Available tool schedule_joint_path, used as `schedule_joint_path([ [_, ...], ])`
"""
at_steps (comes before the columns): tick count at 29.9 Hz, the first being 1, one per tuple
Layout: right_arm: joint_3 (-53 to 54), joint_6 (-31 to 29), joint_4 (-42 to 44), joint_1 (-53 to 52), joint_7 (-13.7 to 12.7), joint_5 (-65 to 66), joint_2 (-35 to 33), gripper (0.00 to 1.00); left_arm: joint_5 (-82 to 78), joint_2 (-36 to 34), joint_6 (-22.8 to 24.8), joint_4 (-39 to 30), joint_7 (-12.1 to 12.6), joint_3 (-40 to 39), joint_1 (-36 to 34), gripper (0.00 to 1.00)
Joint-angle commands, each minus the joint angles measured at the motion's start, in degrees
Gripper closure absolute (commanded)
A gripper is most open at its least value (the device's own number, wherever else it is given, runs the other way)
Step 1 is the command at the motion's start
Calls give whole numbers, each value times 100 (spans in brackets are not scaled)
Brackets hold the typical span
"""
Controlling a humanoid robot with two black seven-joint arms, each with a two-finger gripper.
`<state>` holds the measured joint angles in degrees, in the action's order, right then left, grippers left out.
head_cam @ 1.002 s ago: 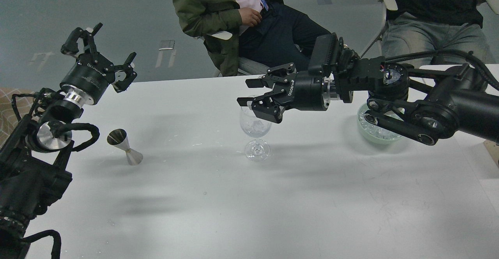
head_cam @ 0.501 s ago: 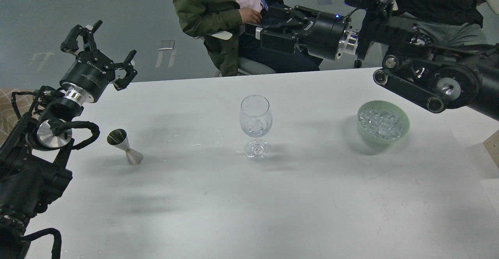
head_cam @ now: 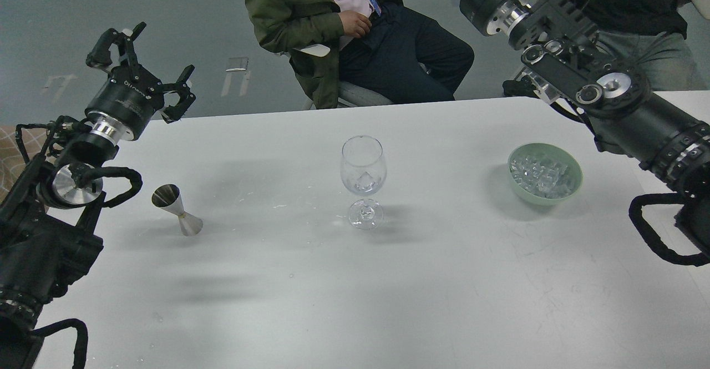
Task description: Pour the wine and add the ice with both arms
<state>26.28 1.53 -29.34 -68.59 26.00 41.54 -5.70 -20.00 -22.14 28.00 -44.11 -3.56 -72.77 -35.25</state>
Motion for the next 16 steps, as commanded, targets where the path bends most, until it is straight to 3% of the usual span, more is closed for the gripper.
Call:
schedule_joint_path([
  [1,52,-13,288,4,-25,-558,200,0,-4,16,0,279,-382,-1,-139,1],
  [8,412,-627,438,57,19,-1796,315,0,-12,8,0,877,-338,61,-640,1],
  [16,413,-733,702,39,133,-1939,332,0,119,280,0,966,-426,272,-720,1],
])
